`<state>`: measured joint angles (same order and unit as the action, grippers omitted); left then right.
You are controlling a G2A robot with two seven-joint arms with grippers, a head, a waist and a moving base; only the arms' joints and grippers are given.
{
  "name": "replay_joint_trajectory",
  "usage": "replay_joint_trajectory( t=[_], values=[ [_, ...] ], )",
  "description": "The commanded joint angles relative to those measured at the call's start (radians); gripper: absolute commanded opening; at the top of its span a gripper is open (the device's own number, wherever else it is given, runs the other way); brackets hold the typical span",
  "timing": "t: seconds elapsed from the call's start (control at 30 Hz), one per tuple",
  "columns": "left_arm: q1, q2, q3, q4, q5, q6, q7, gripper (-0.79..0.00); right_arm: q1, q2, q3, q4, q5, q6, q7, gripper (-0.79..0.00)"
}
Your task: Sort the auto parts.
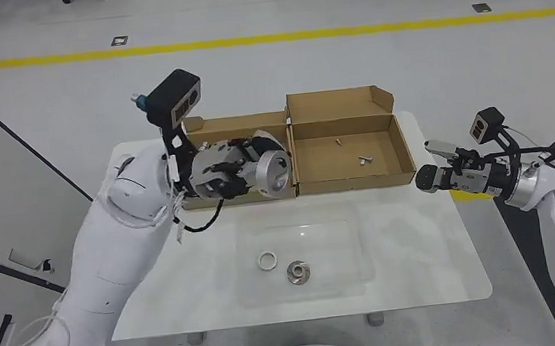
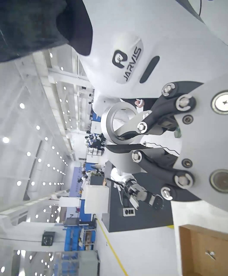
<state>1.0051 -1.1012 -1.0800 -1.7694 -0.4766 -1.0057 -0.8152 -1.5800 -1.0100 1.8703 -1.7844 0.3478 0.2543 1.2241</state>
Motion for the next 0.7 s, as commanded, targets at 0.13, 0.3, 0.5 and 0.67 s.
replay_joint_trajectory(
  t=[0.13,0.3,0.5,0.67],
  values=[
    [-0.014,0.009,0.012,-0.002,-0.043,-0.006,0.007,-0.785,0.0,0.0,0.0,0.0,0.0,0.0,0.0,0.0],
    [-0.014,0.009,0.012,-0.002,-0.043,-0.006,0.007,-0.785,0.0,0.0,0.0,0.0,0.0,0.0,0.0,0.0],
    [-0.003,0.006,0.012,-0.02,-0.05,0.004,0.039,-0.785,0.0,0.0,0.0,0.0,0.0,0.0,0.0,0.0],
    [0.015,-0.003,0.022,-0.069,-0.146,-0.007,0.092,-0.785,0.0,0.0,0.0,0.0,0.0,0.0,0.0,0.0]
  ],
)
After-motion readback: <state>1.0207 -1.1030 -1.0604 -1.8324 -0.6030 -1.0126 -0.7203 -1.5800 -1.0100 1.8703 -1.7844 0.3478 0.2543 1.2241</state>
